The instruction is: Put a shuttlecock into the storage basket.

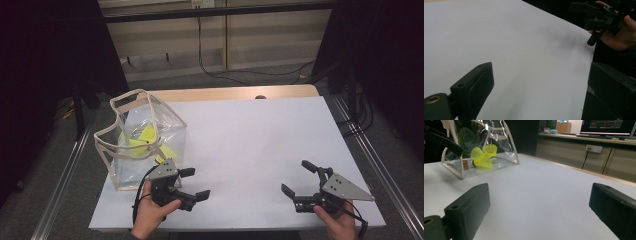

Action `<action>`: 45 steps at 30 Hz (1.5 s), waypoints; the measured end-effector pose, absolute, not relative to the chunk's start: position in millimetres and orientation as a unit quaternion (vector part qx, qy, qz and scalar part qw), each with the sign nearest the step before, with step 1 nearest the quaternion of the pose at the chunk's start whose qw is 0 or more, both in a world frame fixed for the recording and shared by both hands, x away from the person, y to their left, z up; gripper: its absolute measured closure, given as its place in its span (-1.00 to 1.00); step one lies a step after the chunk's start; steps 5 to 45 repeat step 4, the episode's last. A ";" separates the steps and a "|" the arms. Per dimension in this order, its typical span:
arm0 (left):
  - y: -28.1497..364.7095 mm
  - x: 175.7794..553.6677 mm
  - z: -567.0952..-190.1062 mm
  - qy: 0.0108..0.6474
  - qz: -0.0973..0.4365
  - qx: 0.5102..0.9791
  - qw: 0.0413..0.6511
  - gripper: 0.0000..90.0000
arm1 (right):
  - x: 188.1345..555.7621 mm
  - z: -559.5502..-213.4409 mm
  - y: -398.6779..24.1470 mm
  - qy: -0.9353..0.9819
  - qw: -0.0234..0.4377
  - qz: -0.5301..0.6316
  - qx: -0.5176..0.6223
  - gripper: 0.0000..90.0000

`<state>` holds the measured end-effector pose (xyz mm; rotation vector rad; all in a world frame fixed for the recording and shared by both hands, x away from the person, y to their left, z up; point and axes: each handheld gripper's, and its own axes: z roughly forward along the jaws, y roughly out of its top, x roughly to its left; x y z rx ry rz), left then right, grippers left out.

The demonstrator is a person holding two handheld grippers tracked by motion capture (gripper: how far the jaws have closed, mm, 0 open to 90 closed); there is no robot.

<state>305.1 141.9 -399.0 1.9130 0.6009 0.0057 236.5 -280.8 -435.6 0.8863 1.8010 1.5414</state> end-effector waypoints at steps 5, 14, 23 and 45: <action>142.5 304.8 -399.1 0.252 0.003 0.803 0.540 -0.85 | 236.8 -435.5 -280.5 0.678 0.302 0.580 0.334 -0.93; 142.5 304.8 -399.1 0.252 0.003 0.803 0.540 -0.85 | 236.8 -435.5 -280.5 0.678 0.302 0.580 0.334 -0.93; 142.5 304.8 -399.1 0.252 0.003 0.803 0.540 -0.85 | 236.8 -435.5 -280.5 0.678 0.302 0.580 0.334 -0.93; 142.5 304.8 -399.1 0.252 0.003 0.803 0.540 -0.85 | 236.8 -435.5 -280.5 0.678 0.302 0.580 0.334 -0.93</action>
